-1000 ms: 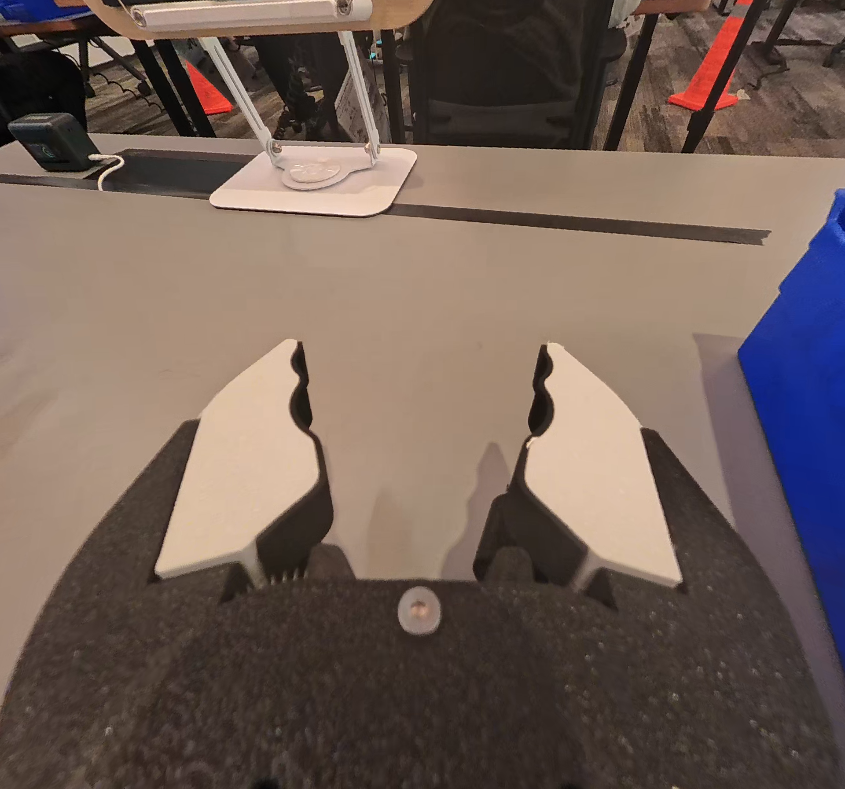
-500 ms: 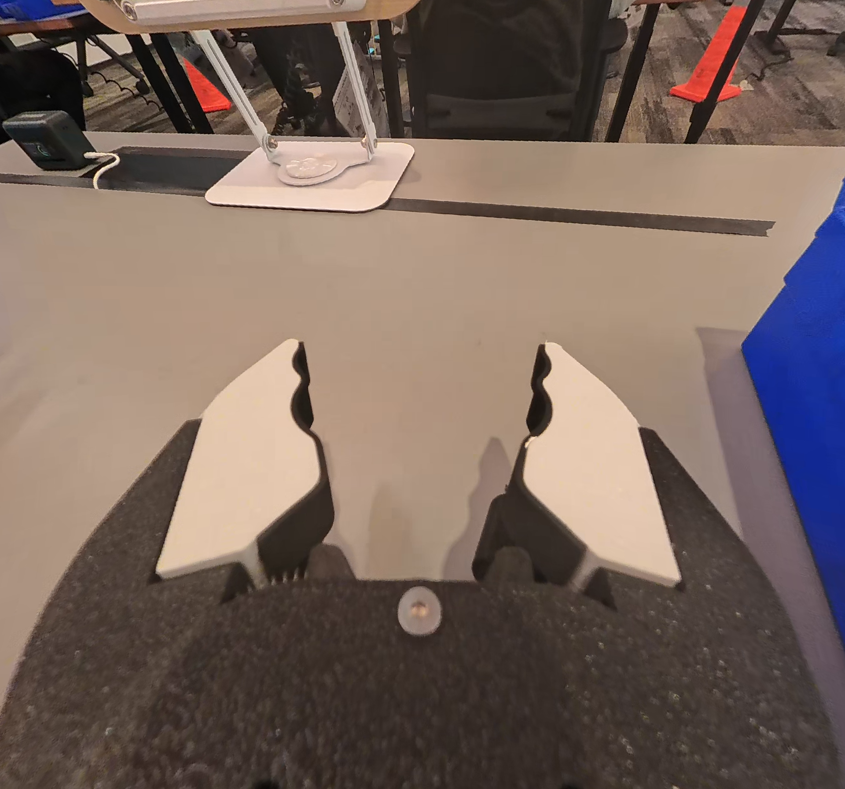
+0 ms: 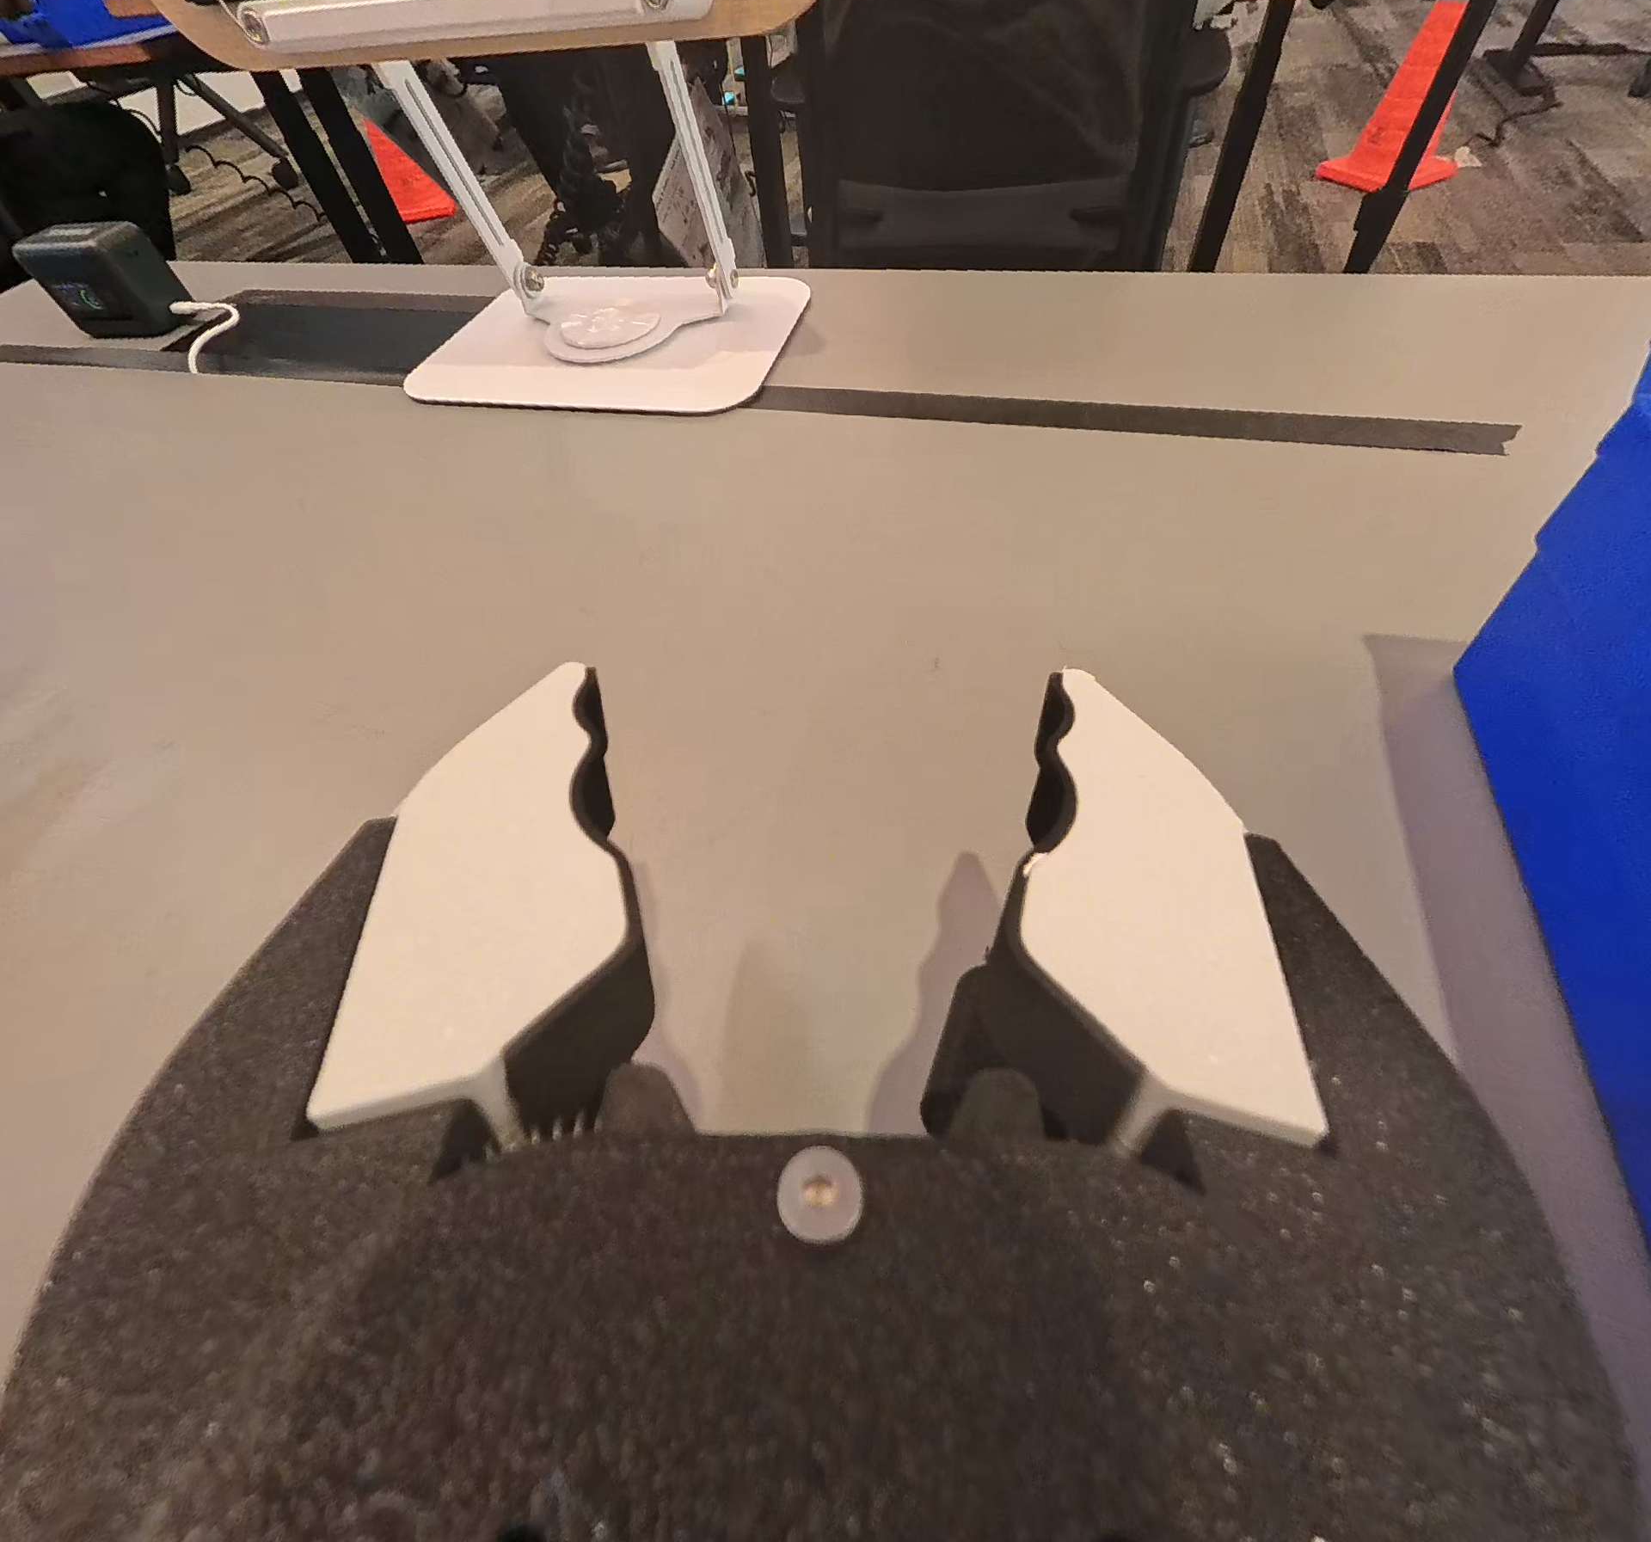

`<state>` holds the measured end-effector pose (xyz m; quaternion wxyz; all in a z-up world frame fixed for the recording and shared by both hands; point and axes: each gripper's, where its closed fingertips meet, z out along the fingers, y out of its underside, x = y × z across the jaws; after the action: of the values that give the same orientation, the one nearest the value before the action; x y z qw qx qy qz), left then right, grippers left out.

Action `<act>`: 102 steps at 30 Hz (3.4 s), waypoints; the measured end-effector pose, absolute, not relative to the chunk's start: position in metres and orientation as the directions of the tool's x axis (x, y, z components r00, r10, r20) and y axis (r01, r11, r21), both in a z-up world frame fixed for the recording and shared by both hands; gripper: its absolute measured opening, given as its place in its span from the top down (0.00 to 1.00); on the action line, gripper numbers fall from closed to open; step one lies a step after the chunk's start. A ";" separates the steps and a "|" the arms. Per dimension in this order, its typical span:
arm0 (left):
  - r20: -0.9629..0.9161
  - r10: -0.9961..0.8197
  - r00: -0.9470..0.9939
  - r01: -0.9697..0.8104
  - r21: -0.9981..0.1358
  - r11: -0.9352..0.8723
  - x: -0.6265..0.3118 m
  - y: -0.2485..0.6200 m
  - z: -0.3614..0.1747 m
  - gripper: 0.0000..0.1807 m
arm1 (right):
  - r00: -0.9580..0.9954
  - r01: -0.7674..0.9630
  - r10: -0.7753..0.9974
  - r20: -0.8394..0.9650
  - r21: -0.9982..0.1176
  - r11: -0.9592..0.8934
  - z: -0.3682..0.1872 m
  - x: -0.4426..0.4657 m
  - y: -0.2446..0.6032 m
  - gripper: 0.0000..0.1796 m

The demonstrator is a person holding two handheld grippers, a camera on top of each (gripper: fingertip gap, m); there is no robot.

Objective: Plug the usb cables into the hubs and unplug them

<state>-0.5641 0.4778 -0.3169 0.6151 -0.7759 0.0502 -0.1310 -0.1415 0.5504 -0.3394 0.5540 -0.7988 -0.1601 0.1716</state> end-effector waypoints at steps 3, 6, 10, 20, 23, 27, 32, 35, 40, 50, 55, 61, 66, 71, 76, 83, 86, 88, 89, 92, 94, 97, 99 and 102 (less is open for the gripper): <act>0.141 -0.241 0.960 0.082 -0.967 -0.240 -0.564 0.478 -0.317 0.64 | 0.889 0.066 0.447 -0.098 -0.939 -0.338 -0.340 -0.141 0.550 0.49; 0.140 -0.240 0.961 0.081 -0.967 -0.240 -0.564 0.478 -0.317 0.64 | 0.890 0.066 0.446 -0.097 -0.940 -0.336 -0.339 -0.141 0.550 0.49; 0.140 -0.238 0.961 0.081 -0.967 -0.240 -0.564 0.478 -0.317 0.64 | 0.890 0.064 0.445 -0.099 -0.939 -0.337 -0.339 -0.141 0.550 0.49; 0.139 -0.244 0.960 0.079 -0.967 -0.242 -0.563 0.478 -0.317 0.65 | 0.889 0.063 0.447 -0.101 -0.939 -0.338 -0.339 -0.141 0.550 0.50; 0.138 -0.244 0.960 0.078 -0.967 -0.243 -0.562 0.477 -0.318 0.65 | 0.889 0.063 0.447 -0.102 -0.939 -0.337 -0.338 -0.141 0.550 0.50; 0.139 -0.244 0.960 0.078 -0.967 -0.243 -0.563 0.477 -0.318 0.65 | 0.889 0.061 0.447 -0.103 -0.939 -0.338 -0.338 -0.140 0.550 0.50; 0.137 -0.248 0.959 0.076 -0.967 -0.243 -0.561 0.477 -0.318 0.65 | 0.888 0.062 0.448 -0.102 -0.940 -0.337 -0.338 -0.141 0.550 0.50; 0.127 -0.255 0.959 0.064 -0.968 -0.241 -0.559 0.477 -0.317 0.65 | 0.886 0.061 0.451 -0.104 -0.939 -0.337 -0.338 -0.142 0.550 0.50; 0.062 -0.251 0.966 0.012 -0.981 -0.195 -0.565 0.468 -0.289 0.65 | 0.888 0.048 0.447 -0.109 -0.944 -0.325 -0.332 -0.140 0.549 0.50; -0.205 -0.097 0.974 -0.226 -0.913 -0.339 -0.718 0.396 -0.202 0.66 | 0.877 0.054 0.469 -0.108 -0.946 -0.320 -0.329 -0.145 0.547 0.50; -0.264 -0.025 0.964 -0.235 -0.805 -0.545 -0.804 0.361 -0.220 0.66 | 0.870 0.063 0.481 -0.111 -0.941 -0.331 -0.332 -0.150 0.546 0.50; -0.276 -0.237 0.931 -0.362 -0.626 -0.690 -0.829 0.339 -0.275 0.68 | 0.864 0.067 0.489 -0.118 -0.936 -0.345 -0.338 -0.153 0.547 0.50; -0.245 -0.487 0.838 -0.545 -0.337 -0.768 -0.845 0.311 -0.319 0.68 | 0.842 0.070 0.524 -0.127 -0.938 -0.339 -0.338 -0.160 0.545 0.50; -0.198 -0.605 0.771 -0.636 -0.189 -0.748 -0.858 0.309 -0.323 0.71 | 0.823 0.063 0.554 -0.122 -0.951 -0.304 -0.331 -0.164 0.544 0.49; -0.191 -0.713 0.675 -0.719 0.047 -0.693 -0.872 0.316 -0.337 0.70 | 0.812 0.065 0.570 -0.122 -0.953 -0.296 -0.331 -0.168 0.543 0.49; -0.162 -0.786 0.596 -0.755 0.220 -0.618 -0.886 0.333 -0.359 0.69 | 0.794 0.090 0.600 -0.102 -0.955 -0.281 -0.331 -0.176 0.541 0.49; -0.137 -0.799 0.586 -0.748 0.288 -0.598 -0.896 0.331 -0.371 0.68 | 0.787 0.097 0.610 -0.094 -0.957 -0.273 -0.330 -0.178 0.539 0.49; -0.127 -0.799 0.588 -0.735 0.328 -0.593 -0.903 0.328 -0.376 0.68 | 0.783 0.099 0.615 -0.094 -0.957 -0.272 -0.330 -0.179 0.539 0.49; -0.123 -0.797 0.591 -0.730 0.340 -0.593 -0.906 0.328 -0.379 0.68 | 0.780 0.099 0.619 -0.095 -0.957 -0.271 -0.329 -0.180 0.538 0.49; -0.113 -0.794 0.597 -0.727 0.344 -0.595 -0.905 0.331 -0.385 0.69 | 0.773 0.102 0.628 -0.094 -0.958 -0.269 -0.329 -0.183 0.537 0.48; -0.106 -0.794 0.598 -0.723 0.357 -0.592 -0.906 0.332 -0.390 0.68 | 0.769 0.103 0.633 -0.092 -0.959 -0.264 -0.327 -0.184 0.536 0.48; -0.098 -0.789 0.607 -0.715 0.366 -0.595 -0.906 0.334 -0.396 0.68 | 0.768 0.103 0.635 -0.087 -0.961 -0.256 -0.325 -0.184 0.535 0.48; -0.095 -0.785 0.612 -0.711 0.369 -0.599 -0.905 0.336 -0.400 0.69 | 0.766 0.098 0.636 -0.092 -0.961 -0.257 -0.324 -0.183 0.535 0.48; -0.072 -0.765 0.640 -0.688 0.391 -0.611 -0.903 0.332 -0.407 0.68 | 0.764 0.094 0.638 -0.095 -0.962 -0.256 -0.323 -0.182 0.534 0.48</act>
<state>-0.9030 0.3321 -0.4075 -0.1663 -0.8900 0.4082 0.1166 -0.1825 0.5340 -0.3235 0.5595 -0.7543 -0.2428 0.2429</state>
